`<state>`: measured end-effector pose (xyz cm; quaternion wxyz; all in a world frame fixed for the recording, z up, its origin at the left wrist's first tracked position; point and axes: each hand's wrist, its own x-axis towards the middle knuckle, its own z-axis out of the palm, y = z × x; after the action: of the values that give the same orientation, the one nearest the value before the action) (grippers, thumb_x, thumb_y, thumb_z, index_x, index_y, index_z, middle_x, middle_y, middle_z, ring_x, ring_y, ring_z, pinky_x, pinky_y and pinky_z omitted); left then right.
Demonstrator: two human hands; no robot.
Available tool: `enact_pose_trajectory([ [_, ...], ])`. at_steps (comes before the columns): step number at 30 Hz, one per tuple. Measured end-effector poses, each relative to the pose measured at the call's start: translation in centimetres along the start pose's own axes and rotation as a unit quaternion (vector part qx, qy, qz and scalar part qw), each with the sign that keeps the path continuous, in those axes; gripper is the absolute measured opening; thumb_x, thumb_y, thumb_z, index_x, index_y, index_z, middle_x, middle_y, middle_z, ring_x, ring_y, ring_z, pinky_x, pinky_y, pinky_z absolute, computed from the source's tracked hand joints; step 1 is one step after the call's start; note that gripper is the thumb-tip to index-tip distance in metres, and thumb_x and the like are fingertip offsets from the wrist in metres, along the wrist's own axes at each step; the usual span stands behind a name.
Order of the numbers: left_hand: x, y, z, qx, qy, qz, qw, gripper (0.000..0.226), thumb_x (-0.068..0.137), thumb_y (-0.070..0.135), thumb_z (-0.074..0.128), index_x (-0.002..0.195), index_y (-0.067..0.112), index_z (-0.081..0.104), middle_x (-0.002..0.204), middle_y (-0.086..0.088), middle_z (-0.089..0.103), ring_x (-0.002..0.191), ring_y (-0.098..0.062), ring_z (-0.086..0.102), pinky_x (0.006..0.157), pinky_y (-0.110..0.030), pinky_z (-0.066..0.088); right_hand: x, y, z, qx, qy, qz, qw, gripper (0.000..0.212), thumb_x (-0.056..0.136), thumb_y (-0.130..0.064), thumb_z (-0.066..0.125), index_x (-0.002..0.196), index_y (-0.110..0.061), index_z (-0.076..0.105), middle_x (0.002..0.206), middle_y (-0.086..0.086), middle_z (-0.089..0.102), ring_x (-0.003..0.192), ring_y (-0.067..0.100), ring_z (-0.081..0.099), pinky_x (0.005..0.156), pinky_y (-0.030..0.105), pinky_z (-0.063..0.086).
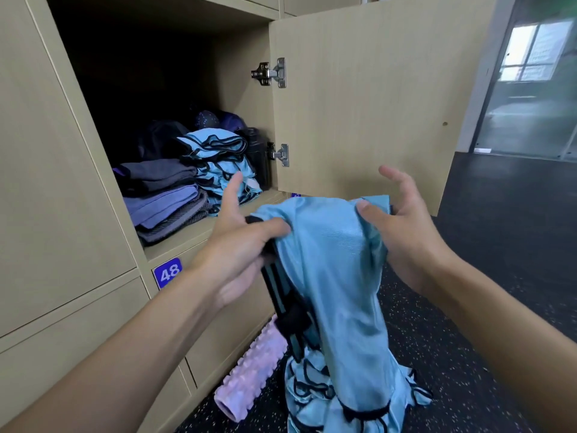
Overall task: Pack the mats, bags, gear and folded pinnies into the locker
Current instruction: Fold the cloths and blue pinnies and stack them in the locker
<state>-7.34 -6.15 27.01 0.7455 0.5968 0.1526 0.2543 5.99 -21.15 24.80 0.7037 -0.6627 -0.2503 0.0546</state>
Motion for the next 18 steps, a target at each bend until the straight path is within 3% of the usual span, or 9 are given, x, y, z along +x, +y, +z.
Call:
enact_pose_trajectory([
  [3,0.3,0.9,-0.8,-0.035,0.02,0.02,0.999,0.081,0.091,-0.01,0.057,0.148,0.042,0.032,0.082,0.003,0.078,0.089,-0.021,0.073,0.082,-0.041,0.061,0.5,0.0,-0.8,-0.02,0.045,0.004,0.999,0.04,0.093,-0.019,0.066,0.124,-0.041,0.051,0.101,0.023,0.06,0.082,0.032,0.059,0.077,0.045,0.054],
  [5,0.2,1.2,-0.9,-0.044,0.024,0.015,0.999,0.063,0.093,-0.007,0.056,0.14,0.034,0.046,0.089,-0.003,0.078,0.082,-0.02,0.071,0.08,-0.039,0.06,0.5,0.0,-1.1,-0.023,0.056,0.006,0.998,0.024,0.093,-0.02,0.066,0.111,-0.033,0.06,0.093,0.017,0.057,0.074,0.024,0.05,0.063,0.033,0.042],
  [8,0.3,1.0,-1.0,-0.052,0.029,0.005,0.998,0.045,0.094,-0.004,0.057,0.129,0.024,0.054,0.081,-0.008,0.074,0.07,-0.02,0.068,0.072,-0.034,0.06,0.0,-0.1,-1.0,0.007,-0.019,0.031,0.999,0.022,0.089,-0.021,0.071,0.108,-0.03,0.064,0.091,0.011,0.06,0.072,0.019,0.054,0.062,0.03,0.042],
  [11,0.5,0.9,-1.3,-0.05,0.023,-0.011,0.998,0.041,0.093,-0.003,0.062,0.128,0.016,0.051,0.076,-0.008,0.073,0.064,-0.018,0.068,0.062,-0.03,0.06,-0.7,-0.1,-0.5,0.024,-0.104,0.044,0.993,0.033,0.085,-0.005,0.072,0.113,-0.02,0.065,0.083,0.01,0.066,0.076,0.02,0.063,0.068,0.031,0.051],
  [13,0.5,1.1,-1.7,-0.048,0.009,-0.026,0.998,0.046,0.089,-0.006,0.065,0.127,0.014,0.049,0.077,-0.009,0.075,0.065,-0.019,0.07,0.06,-0.03,0.061,-0.7,-0.2,-0.4,0.019,-0.066,0.03,0.997,0.021,0.086,-0.001,0.07,0.102,-0.014,0.068,0.085,0.015,0.068,0.078,0.024,0.062,0.071,0.035,0.05],
  [15,0.6,1.3,-2.1,-0.042,0.002,-0.033,0.999,0.046,0.086,-0.009,0.065,0.125,0.013,0.052,0.079,-0.01,0.075,0.065,-0.019,0.071,0.057,-0.028,0.06,-0.4,-0.4,-0.7,0.024,-0.008,0.013,1.0,0.01,0.088,-0.002,0.068,0.091,-0.012,0.069,0.081,0.012,0.067,0.07,0.018,0.059,0.063,0.027,0.048],
  [18,0.8,1.5,-2.6,-0.037,0.018,-0.033,0.999,0.039,0.086,-0.009,0.065,0.12,0.009,0.059,0.08,-0.012,0.075,0.065,-0.02,0.072,0.057,-0.029,0.06,0.1,-0.5,-1.2,0.009,0.041,-0.004,0.999,0.012,0.092,-0.006,0.066,0.084,-0.014,0.071,0.069,-0.001,0.062,0.056,0.006,0.053,0.049,0.016,0.043],
])
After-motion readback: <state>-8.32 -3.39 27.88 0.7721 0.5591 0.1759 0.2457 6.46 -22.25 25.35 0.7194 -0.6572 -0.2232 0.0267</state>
